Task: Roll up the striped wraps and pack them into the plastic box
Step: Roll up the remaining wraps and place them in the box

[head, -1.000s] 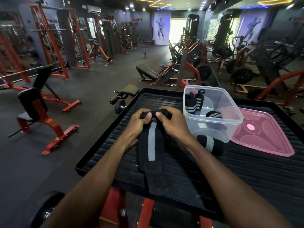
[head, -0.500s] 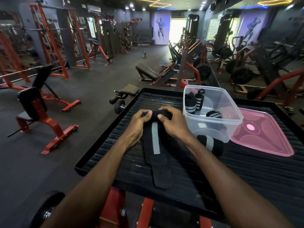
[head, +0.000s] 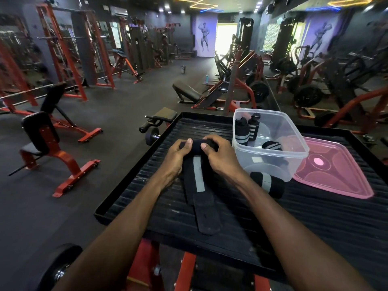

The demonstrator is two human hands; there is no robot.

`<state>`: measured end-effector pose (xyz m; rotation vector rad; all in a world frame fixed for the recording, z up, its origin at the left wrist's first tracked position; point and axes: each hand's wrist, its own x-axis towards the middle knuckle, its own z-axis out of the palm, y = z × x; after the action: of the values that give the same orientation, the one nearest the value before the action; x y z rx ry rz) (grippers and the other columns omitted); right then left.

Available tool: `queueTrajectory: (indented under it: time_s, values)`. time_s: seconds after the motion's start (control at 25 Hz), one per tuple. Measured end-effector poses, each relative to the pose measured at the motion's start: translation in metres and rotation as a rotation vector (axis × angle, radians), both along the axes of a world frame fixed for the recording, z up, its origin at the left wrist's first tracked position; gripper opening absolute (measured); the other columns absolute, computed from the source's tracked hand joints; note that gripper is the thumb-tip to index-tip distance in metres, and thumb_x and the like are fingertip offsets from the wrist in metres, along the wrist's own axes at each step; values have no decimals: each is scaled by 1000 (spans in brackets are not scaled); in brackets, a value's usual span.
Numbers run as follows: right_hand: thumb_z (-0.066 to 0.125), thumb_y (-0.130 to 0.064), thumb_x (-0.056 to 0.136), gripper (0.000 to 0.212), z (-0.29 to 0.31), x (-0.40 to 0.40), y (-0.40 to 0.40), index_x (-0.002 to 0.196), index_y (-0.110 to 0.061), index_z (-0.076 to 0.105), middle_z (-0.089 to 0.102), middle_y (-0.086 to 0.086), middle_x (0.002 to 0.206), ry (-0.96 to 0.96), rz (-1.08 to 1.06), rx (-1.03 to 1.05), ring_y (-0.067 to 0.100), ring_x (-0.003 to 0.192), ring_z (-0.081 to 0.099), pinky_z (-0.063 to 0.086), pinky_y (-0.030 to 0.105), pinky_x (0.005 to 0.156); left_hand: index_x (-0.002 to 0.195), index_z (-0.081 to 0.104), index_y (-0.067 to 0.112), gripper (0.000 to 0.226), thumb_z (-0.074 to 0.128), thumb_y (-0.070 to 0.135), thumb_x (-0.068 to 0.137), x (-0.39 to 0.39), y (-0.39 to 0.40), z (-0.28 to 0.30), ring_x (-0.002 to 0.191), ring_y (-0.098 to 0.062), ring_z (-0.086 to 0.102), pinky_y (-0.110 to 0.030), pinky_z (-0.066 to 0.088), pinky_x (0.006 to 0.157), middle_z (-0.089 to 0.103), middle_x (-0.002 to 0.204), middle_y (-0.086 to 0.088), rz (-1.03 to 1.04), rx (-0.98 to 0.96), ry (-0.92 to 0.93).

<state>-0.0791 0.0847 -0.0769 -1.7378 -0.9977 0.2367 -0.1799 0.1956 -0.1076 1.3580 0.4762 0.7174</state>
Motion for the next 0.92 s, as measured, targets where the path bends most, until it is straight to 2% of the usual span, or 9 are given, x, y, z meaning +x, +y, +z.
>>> queueTrajectory:
  time_s: [0.12, 0.2, 0.32, 0.44, 0.48, 0.56, 0.64, 0.84, 0.92]
  values:
    - [63, -15, 92, 15, 0, 1, 2, 105, -22, 67, 67, -7, 101, -10, 21, 24, 14, 99, 61, 47, 30, 91, 106, 66, 11, 47, 60, 54, 89, -2, 2, 0, 103, -30, 70, -46, 52, 96, 72, 109, -18, 5, 70, 56]
    - [64, -23, 93, 13, -1, 1, 3, 105, -24, 66, 66, -7, 102, 62, 8, 4, 13, 99, 61, 47, 30, 89, 106, 66, 10, 48, 60, 54, 87, -5, 3, -1, 100, -26, 69, -44, 53, 93, 72, 109, -17, 22, 152, 79]
    - [61, -40, 93, 22, -4, 3, 3, 104, -22, 66, 67, -5, 101, 156, -5, -85, 13, 97, 63, 50, 33, 86, 108, 62, 7, 34, 60, 38, 96, -5, 2, -2, 92, -18, 65, -38, 52, 86, 68, 101, -9, 23, 240, 85]
    - [62, -30, 94, 12, -5, 4, 3, 101, -20, 66, 68, -5, 99, 70, -12, -66, 16, 97, 62, 48, 31, 87, 107, 61, 11, 14, 60, 23, 101, -2, 1, -4, 90, -15, 65, -32, 52, 84, 68, 98, -5, 0, 232, 74]
    - [63, -23, 94, 6, -4, 3, 3, 100, -21, 65, 66, -6, 98, 49, -5, -35, 15, 96, 61, 46, 29, 86, 106, 63, 12, 19, 63, 30, 98, -2, 0, -3, 93, -18, 67, -34, 53, 86, 69, 99, -6, -13, 170, 42]
    - [66, -15, 92, 13, -3, 2, 2, 102, -24, 65, 65, -7, 99, 31, 25, 15, 13, 97, 60, 45, 28, 89, 105, 65, 14, 43, 66, 52, 87, -2, 0, -1, 98, -24, 70, -42, 54, 91, 72, 104, -10, -7, 95, 37]
    - [69, -15, 89, 17, -4, 1, 4, 101, -25, 64, 66, -8, 101, 29, 40, 20, 13, 99, 61, 48, 31, 92, 105, 66, 14, 49, 64, 58, 82, -3, 3, -1, 98, -22, 69, -45, 54, 94, 72, 104, -9, 28, 166, 74]
    - [65, -41, 90, 24, -6, 4, 5, 106, -22, 64, 67, -7, 101, 173, -14, -82, 13, 97, 63, 51, 31, 84, 101, 63, 23, 7, 60, 27, 95, -4, 5, -3, 92, -13, 64, -31, 52, 87, 68, 98, 0, 25, 303, 33]
    - [66, -35, 91, 19, -8, 6, 5, 102, -21, 66, 67, -7, 98, 139, -29, -52, 13, 96, 64, 48, 28, 81, 102, 62, 23, 9, 60, 15, 98, -3, 3, -3, 91, -11, 62, -27, 51, 86, 66, 98, 1, 7, 321, 40]
